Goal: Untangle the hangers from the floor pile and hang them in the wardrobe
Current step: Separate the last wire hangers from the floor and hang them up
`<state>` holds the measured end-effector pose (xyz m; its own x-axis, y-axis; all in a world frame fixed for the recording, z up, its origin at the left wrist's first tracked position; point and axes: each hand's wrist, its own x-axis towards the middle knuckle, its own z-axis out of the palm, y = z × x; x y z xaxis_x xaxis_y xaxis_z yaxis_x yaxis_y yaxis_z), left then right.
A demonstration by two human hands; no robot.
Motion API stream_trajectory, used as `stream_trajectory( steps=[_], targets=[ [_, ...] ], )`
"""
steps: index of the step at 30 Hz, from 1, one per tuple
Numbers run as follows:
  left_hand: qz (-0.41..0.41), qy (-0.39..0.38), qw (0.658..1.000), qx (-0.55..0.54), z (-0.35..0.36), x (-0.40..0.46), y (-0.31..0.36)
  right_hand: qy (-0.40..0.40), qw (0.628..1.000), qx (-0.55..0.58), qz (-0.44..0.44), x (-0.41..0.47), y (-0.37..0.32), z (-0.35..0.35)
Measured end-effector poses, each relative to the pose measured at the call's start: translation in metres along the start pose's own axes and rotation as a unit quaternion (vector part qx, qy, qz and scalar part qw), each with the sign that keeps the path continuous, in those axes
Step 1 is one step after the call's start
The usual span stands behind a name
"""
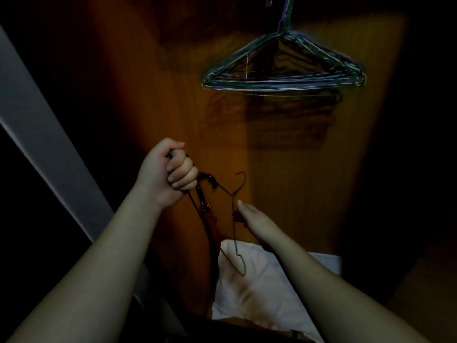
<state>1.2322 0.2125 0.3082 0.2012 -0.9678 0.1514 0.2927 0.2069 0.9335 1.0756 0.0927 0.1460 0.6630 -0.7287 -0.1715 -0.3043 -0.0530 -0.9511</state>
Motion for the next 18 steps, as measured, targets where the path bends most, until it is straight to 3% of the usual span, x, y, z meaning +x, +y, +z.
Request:
stream_trajectory(
  steps=[3,6,10,18],
  targets=[
    [0.011,-0.006,0.998,-0.054,-0.004,-0.011,-0.018,0.012,0.999,0.036,-0.022,-0.004,0.0,-0.003],
    [0.022,0.031,0.998,-0.056,-0.006,-0.019,-0.033,0.092,0.993,0.055,-0.058,-0.016,-0.004,-0.012],
    [0.053,0.161,0.985,0.021,-0.006,-0.021,-0.053,0.193,0.977,0.03,-0.089,-0.031,-0.015,-0.041],
    [0.082,0.257,0.91,0.314,-0.001,0.003,-0.059,0.253,0.944,-0.122,-0.175,-0.05,-0.094,-0.128]
  ],
)
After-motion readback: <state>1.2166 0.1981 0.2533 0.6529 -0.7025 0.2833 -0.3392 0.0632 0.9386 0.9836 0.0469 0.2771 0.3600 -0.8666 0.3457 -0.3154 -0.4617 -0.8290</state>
